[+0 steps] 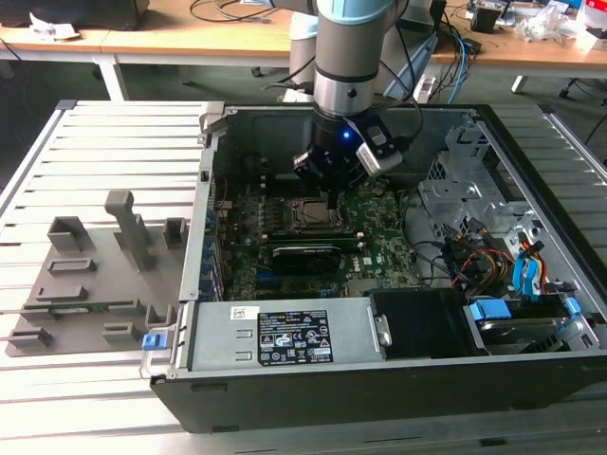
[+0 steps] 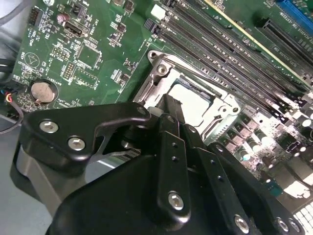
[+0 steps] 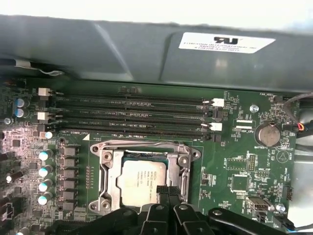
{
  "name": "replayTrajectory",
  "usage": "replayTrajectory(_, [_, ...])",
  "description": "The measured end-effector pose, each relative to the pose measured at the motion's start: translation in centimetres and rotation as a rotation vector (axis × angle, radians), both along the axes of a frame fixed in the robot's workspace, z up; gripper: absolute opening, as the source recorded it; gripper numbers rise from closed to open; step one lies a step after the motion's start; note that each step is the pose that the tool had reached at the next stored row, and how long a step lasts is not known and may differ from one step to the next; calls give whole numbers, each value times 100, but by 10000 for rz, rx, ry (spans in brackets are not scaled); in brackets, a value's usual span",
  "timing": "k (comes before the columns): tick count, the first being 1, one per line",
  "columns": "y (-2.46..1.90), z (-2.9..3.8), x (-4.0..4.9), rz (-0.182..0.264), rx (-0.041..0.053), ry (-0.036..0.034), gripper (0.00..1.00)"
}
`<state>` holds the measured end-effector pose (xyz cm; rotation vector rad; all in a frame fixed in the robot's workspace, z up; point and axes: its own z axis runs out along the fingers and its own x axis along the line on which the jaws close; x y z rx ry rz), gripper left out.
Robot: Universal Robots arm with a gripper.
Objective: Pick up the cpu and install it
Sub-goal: 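Install the first cpu locking lever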
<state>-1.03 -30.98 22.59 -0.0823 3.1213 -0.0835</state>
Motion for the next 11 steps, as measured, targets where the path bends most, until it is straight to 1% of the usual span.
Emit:
replayTrajectory(4, [0, 46, 0, -1, -18, 0, 11])
replayTrajectory(9, [0, 124, 0, 0, -56, 0, 11])
replayTrajectory(11, [0, 177, 0, 0, -82, 1, 11])
